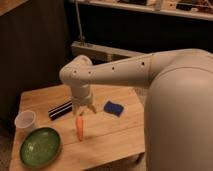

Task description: Drag the pepper across the table

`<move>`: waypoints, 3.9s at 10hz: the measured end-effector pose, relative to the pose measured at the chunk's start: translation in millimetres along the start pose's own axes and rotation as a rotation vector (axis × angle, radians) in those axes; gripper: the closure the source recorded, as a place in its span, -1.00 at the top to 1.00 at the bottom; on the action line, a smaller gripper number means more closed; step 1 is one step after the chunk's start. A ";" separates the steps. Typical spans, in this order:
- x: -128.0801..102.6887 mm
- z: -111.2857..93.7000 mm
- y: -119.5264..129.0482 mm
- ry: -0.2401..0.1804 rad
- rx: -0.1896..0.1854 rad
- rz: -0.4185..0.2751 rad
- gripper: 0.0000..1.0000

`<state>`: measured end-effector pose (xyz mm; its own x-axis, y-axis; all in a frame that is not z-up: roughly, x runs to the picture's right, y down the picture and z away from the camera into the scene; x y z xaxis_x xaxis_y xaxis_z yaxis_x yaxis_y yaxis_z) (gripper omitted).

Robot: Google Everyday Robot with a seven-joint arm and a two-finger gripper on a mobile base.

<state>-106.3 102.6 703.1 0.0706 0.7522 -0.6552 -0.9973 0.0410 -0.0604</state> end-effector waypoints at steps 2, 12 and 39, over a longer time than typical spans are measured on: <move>0.0 0.0 0.0 0.000 0.000 0.000 0.30; 0.0 0.0 0.1 0.000 0.000 0.000 0.30; -42.6 109.6 39.5 0.007 -0.136 -0.159 0.30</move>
<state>-150.8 144.2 811.2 0.2277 0.7389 -0.6342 -0.9620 0.0698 -0.2641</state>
